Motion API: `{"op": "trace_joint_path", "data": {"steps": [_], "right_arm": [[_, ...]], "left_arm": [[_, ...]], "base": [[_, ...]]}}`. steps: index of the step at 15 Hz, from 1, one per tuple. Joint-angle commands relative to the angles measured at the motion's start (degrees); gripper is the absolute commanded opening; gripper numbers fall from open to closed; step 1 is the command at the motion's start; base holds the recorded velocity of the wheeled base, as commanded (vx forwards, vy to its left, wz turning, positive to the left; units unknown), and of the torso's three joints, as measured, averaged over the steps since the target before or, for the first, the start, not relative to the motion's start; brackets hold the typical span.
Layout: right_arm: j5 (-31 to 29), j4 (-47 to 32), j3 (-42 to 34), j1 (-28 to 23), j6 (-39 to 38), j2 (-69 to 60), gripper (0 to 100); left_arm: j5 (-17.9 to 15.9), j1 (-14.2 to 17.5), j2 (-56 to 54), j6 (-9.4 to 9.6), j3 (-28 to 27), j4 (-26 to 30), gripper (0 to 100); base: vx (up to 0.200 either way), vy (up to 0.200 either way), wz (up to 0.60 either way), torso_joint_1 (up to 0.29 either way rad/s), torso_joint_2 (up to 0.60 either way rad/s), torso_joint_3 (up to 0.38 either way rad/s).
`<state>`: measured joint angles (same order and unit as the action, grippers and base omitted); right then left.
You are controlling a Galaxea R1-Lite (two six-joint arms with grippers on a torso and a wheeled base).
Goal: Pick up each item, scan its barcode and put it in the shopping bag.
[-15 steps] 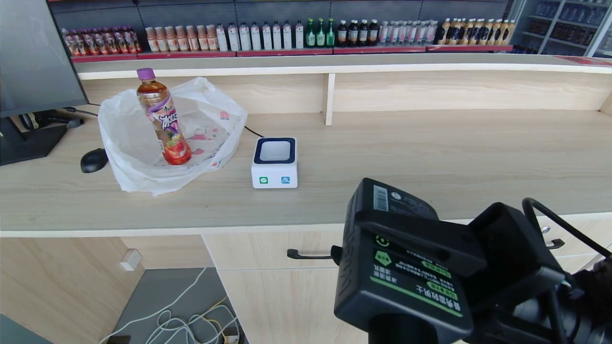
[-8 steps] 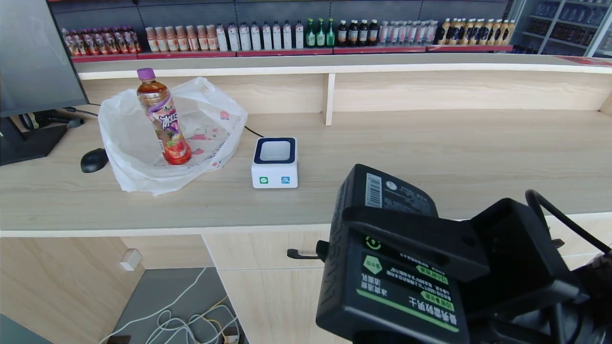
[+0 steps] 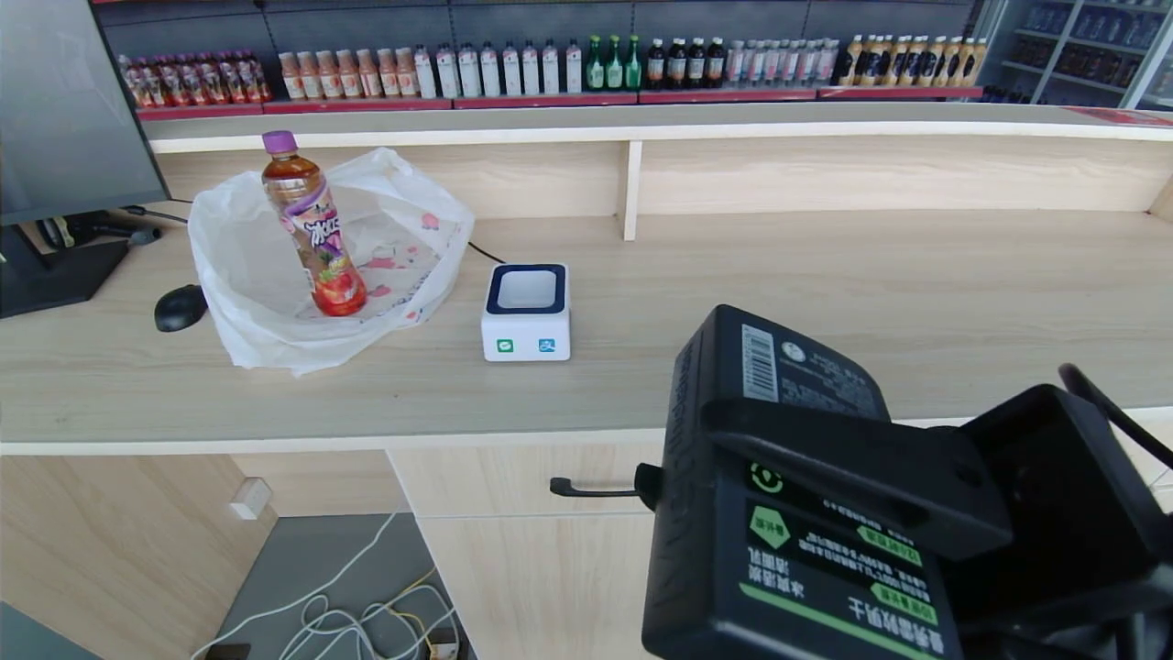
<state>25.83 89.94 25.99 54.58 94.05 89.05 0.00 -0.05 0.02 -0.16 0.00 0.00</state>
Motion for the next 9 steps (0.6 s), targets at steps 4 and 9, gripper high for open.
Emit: {"op": "trace_joint_path", "data": {"steps": [4, 9], "right_arm": [[0.01, 0.06, -0.15, 0.0, 1.4, -1.16, 0], [0.01, 0.06, -1.29, 0.09, 1.4, -1.34, 0]], "left_arm": [[0.0, 0.05, -0.02, -0.02, 0.0, 0.0, 100], [0.0, 0.05, -0.02, -0.02, 0.0, 0.0, 100]], "base": [[0.0, 0.0, 0.0, 0.0, 0.0, 0.0], [0.0, 0.0, 0.0, 0.0, 0.0, 0.0]]}}
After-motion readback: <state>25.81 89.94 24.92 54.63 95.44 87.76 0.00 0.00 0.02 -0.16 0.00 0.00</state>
